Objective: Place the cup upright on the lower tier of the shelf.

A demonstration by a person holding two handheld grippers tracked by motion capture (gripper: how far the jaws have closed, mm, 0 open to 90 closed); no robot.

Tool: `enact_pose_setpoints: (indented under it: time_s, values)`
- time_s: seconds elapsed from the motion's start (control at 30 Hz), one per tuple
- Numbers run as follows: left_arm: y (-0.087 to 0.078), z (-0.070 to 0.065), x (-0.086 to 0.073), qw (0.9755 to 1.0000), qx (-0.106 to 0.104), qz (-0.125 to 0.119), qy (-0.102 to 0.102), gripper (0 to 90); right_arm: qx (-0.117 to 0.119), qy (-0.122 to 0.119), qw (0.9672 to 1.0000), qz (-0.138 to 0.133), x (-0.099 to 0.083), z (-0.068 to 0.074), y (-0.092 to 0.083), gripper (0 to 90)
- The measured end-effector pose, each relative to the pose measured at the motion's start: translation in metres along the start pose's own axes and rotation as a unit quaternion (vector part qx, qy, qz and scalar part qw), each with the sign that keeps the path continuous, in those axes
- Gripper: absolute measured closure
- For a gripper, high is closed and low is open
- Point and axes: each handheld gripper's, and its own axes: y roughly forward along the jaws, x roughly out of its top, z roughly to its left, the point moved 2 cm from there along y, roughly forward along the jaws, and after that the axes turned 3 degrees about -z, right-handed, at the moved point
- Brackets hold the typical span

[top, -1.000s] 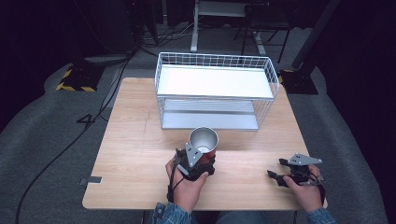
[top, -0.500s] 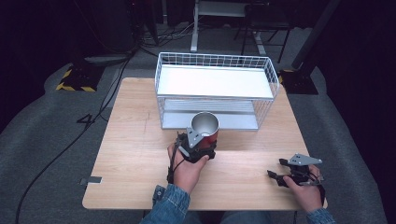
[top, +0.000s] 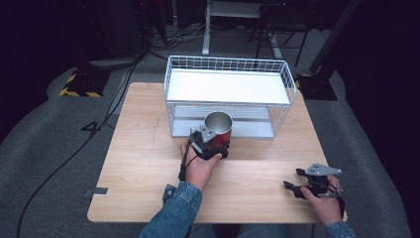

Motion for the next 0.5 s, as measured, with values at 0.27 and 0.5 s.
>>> enact_pose_setpoints:
  time_s: [0.27, 0.5]
  values:
    - [0.019, 0.013, 0.008, 1.0, 0.006, 0.005, -0.004, 16.7, 0.0, 0.0, 1.0, 0.0, 0.0, 0.0, 0.0, 22.6]
    - [0.036, 0.022, 0.012, 0.9998, 0.009, 0.015, -0.01, 16.7, 0.0, 0.0, 1.0, 0.0, 0.0, 0.0, 0.0, 22.6]
